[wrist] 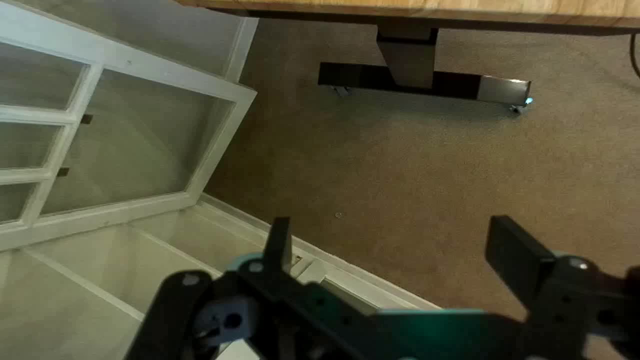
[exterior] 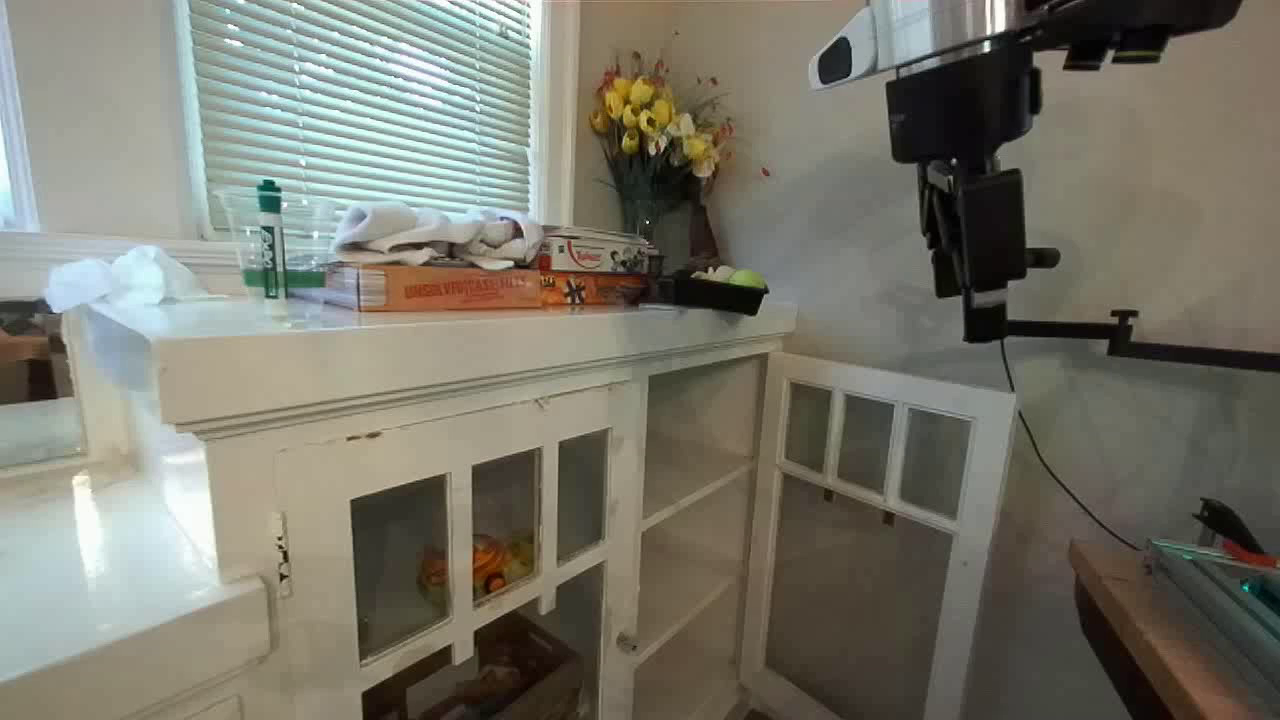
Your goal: Put the clear cup on to of the white box.
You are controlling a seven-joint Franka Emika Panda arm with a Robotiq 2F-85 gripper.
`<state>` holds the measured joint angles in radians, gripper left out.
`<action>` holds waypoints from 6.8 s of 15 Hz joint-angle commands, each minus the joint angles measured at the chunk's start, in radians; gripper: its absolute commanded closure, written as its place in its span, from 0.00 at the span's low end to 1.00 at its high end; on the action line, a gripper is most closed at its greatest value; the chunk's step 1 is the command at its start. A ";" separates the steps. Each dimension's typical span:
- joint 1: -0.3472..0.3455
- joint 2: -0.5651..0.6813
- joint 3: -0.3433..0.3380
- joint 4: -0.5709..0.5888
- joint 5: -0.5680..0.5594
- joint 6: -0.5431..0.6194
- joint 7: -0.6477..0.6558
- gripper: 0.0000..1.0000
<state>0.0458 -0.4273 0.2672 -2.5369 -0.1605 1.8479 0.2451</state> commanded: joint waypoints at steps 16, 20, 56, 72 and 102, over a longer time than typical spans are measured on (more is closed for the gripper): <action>0.027 0.003 -0.025 0.002 -0.009 -0.004 0.009 0.00; 0.027 0.003 -0.025 0.002 -0.009 -0.004 0.009 0.00; -0.035 0.303 -0.184 0.459 -0.071 0.620 -0.189 0.00; -0.018 0.632 -0.196 0.884 -0.016 0.655 -0.289 0.00; -0.018 1.103 -0.178 1.469 0.072 0.455 -0.395 0.00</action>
<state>0.0306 0.6557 0.0726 -1.0663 -0.1094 2.2450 -0.1476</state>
